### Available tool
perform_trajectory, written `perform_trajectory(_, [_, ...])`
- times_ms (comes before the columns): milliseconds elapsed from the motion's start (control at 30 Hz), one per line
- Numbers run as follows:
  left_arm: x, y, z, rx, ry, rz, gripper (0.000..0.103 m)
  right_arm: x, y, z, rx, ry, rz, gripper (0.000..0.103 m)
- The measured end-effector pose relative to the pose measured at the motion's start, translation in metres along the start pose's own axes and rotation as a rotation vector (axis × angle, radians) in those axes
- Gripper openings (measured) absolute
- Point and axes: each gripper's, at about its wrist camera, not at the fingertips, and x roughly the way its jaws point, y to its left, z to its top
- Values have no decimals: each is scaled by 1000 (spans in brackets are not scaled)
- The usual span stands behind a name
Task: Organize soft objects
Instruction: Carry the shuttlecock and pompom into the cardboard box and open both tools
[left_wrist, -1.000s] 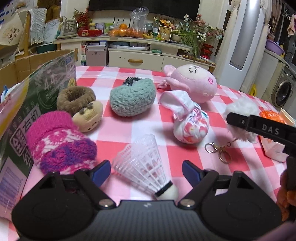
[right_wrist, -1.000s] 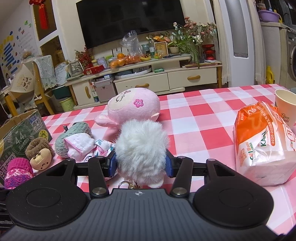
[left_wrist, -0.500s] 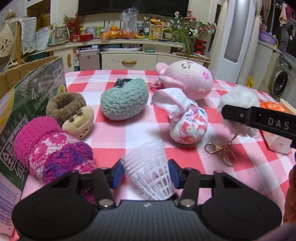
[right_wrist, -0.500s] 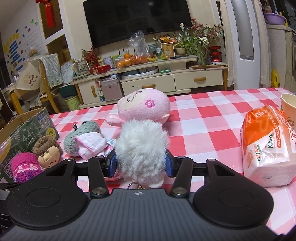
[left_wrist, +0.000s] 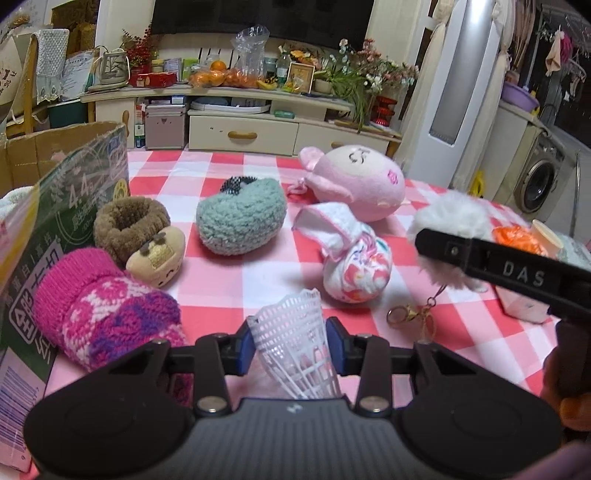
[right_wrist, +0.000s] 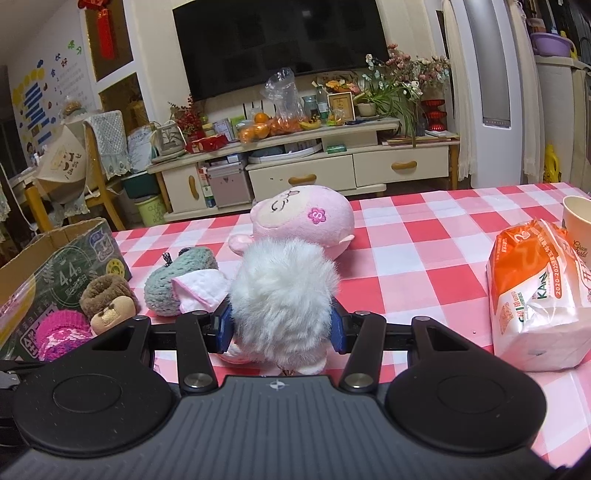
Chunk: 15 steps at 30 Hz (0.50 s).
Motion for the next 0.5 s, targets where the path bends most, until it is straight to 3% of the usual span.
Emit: perform_trajectory(500, [-49, 31, 33, -62, -140, -36, 38, -24, 28, 14, 10, -40, 97, 61])
